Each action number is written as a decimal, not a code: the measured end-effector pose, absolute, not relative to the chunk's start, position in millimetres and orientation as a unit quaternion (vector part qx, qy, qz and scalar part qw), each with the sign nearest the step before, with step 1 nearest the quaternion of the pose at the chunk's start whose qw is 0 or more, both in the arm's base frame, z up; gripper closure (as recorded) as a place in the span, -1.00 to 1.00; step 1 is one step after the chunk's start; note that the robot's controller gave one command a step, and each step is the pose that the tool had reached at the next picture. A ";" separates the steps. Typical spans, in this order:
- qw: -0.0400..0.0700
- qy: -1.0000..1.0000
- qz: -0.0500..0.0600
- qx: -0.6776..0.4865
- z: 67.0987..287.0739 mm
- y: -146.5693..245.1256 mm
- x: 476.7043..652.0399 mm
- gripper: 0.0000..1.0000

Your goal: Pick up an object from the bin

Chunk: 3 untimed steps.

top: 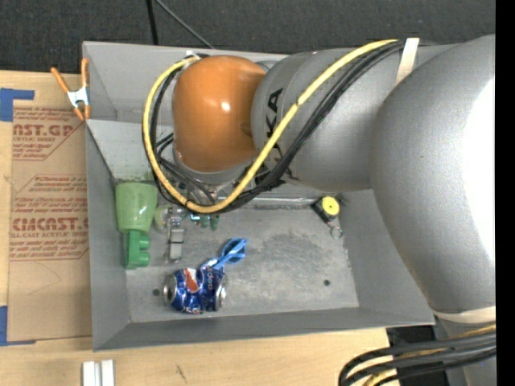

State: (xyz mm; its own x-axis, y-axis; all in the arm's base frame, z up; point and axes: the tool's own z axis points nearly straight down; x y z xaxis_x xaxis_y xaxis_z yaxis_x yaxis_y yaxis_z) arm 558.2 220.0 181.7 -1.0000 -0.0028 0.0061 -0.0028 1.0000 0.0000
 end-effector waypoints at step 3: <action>0.001 -0.997 -0.001 0.074 72.8 165.9 487.7 1.00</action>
Offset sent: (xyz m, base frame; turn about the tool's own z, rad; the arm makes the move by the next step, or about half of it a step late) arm -0.0257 -0.0596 -0.0758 -0.0868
